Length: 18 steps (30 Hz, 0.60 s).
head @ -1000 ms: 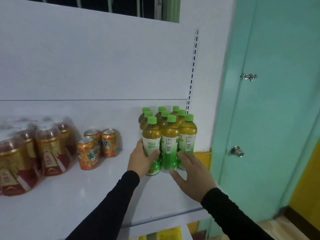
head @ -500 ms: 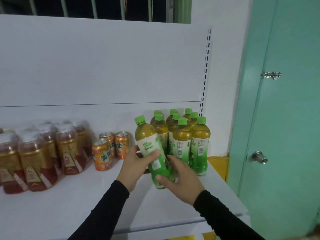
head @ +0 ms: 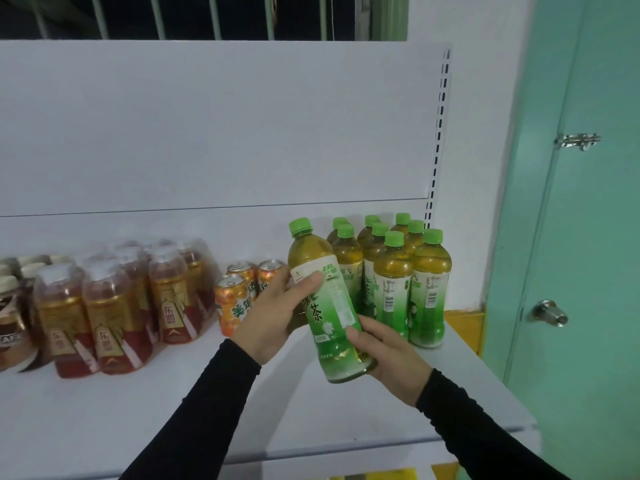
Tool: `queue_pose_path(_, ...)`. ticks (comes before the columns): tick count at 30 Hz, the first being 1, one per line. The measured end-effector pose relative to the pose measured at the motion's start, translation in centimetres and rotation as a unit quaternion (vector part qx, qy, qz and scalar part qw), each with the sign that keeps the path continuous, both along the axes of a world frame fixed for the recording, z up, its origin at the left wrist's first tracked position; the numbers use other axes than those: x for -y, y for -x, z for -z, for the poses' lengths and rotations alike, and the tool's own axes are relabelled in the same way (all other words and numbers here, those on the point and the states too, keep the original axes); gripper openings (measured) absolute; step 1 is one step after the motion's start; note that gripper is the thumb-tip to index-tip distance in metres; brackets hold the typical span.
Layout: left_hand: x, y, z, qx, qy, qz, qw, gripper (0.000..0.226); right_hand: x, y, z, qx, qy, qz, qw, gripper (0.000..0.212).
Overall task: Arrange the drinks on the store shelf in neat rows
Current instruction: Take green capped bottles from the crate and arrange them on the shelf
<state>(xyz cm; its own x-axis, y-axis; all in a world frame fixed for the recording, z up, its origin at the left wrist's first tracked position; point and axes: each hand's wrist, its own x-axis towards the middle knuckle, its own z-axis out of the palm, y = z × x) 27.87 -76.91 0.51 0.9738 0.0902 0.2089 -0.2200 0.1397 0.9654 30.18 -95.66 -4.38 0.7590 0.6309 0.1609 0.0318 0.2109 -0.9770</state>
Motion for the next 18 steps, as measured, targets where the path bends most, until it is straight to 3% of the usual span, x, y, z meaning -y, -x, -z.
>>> queue_pose_path(3, 0.5, 0.0, 0.0, -0.01, 0.023, -0.016, 1.0, 0.057, 0.1, 0.2, 0.1, -0.046, -0.004, 0.001, 0.999, 0.038)
queue_pose_path(5, 1.1, 0.0, -0.1, -0.006, 0.025, -0.055, 0.998, 0.055, 0.2, 0.2, 0.0, 0.047, 0.054, 0.042, 0.997, 0.038)
queue_pose_path(7, 1.6, -0.1, -0.2, -0.003, 0.029, -0.09, 0.996, 0.058, 0.1, 0.3, 0.0, 0.177, 0.13, 0.088, 0.972, 0.048)
queue_pose_path(9, 2.0, -0.1, -0.4, 0.002, 0.018, -0.11, 0.994, 0.061, -0.2, 0.5, -0.1, 0.215, 0.145, 0.141, 0.956, 0.049)
queue_pose_path(13, 2.6, -0.1, -0.6, 0.013, -0.001, -0.11, 0.994, 0.061, -0.5, 0.6, -0.1, 0.193, 0.101, 0.167, 0.962, 0.031)
queue_pose_path(18, 1.8, 0.2, -1.2, -0.002, 0.05, -0.049, 0.998, 0.053, 0.2, 0.8, -0.7, 0.081, 0.009, 0.049, 0.995, 0.03)
